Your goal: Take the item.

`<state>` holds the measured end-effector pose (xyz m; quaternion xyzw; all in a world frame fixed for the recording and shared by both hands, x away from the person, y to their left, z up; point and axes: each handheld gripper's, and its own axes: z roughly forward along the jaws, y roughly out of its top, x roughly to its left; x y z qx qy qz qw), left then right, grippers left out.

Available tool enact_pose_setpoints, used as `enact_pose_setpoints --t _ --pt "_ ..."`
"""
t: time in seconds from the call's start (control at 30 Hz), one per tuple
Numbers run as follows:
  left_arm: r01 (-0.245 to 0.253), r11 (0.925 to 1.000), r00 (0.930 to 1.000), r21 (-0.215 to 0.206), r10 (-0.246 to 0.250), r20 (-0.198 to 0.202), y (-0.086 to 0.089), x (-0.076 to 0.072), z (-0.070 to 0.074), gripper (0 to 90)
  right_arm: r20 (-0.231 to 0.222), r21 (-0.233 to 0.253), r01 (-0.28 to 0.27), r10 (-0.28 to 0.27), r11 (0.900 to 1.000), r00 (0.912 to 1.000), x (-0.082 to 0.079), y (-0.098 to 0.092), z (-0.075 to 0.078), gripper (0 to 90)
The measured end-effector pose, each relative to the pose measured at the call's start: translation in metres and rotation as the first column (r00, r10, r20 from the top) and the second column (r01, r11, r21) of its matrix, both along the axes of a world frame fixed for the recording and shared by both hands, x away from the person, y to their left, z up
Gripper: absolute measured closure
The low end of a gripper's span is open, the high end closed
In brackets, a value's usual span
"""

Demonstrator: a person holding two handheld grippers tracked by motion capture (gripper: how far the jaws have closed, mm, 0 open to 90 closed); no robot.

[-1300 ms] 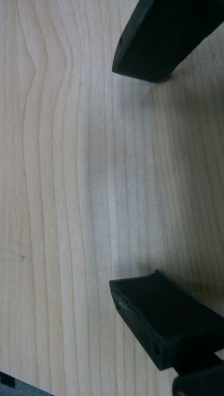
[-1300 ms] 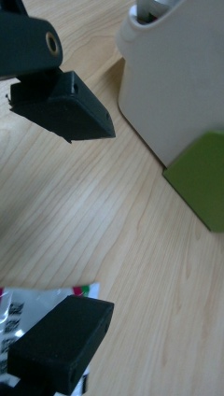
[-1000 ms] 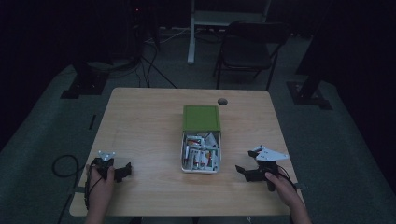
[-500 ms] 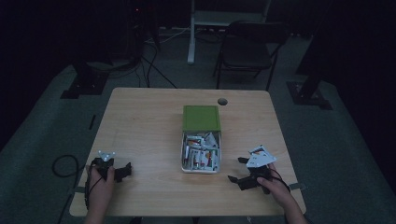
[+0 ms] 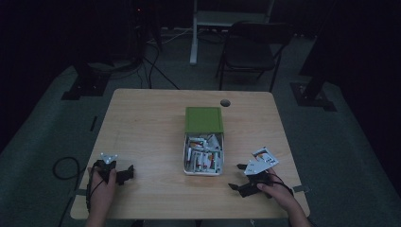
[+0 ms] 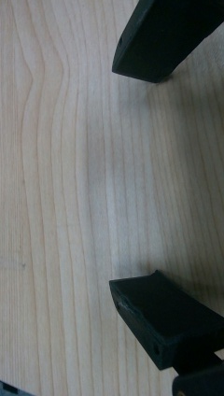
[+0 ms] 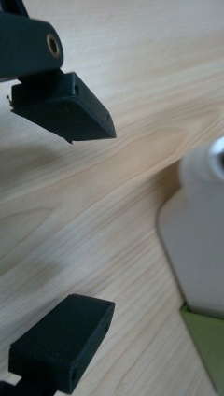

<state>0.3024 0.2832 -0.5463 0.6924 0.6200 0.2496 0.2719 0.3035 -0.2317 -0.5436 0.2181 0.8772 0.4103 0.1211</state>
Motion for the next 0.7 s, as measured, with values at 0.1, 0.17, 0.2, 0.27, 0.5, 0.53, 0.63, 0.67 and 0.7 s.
enact_pose_setpoints --t 0.1,0.17,0.2,0.27,0.5,0.53,0.63,0.67,0.7 --pt "0.022 0.9998 0.9998 0.001 -0.022 -0.001 -0.002 0.000 0.000 1.2 -0.024 -0.035 -0.039 0.038 0.999 0.9990 -0.001 0.002 -0.005 14.4" --pt "0.034 0.9994 0.9994 0.003 -0.034 0.000 -0.003 0.000 0.000 1.2 -0.045 -0.052 -0.070 0.068 0.996 0.9967 -0.001 0.004 -0.006 14.3" --pt "0.034 0.9994 0.9994 0.003 -0.034 0.000 -0.003 0.000 0.000 1.2 -0.045 -0.052 -0.070 0.068 0.996 0.9967 -0.001 0.004 -0.006 14.3" --pt "0.048 0.9988 0.9988 0.003 -0.048 -0.003 -0.004 0.000 0.000 1.2 -0.051 -0.055 -0.059 0.057 0.997 0.9971 -0.001 0.005 -0.006 12.9" --pt "0.178 0.9838 0.9841 0.023 -0.178 -0.004 -0.016 -0.002 0.001 1.2 -0.067 -0.054 -0.043 0.039 0.998 0.9970 -0.001 0.005 -0.006 12.1" --pt "0.187 0.9816 0.9824 0.039 -0.187 -0.006 -0.019 -0.002 0.002 1.2 -0.066 -0.054 -0.043 0.039 0.998 0.9970 -0.001 0.005 -0.006 12.1" --pt "0.241 0.9666 0.9704 0.087 -0.241 -0.015 -0.024 -0.004 0.005 1.2 -0.067 -0.054 -0.043 0.039 0.998 0.9970 -0.001 0.005 -0.006 12.0" --pt "0.254 0.9630 0.9672 0.089 -0.253 -0.021 -0.025 -0.004 0.006 1.2 -0.067 -0.054 -0.042 0.039 0.998 0.9970 -0.001 0.005 -0.006 12.0" --pt "0.265 0.9596 0.9643 0.096 -0.263 -0.027 -0.026 -0.005 0.006 1.2 -0.067 -0.054 -0.043 0.039 0.998 0.9970 -0.001 0.005 -0.006 12.1"
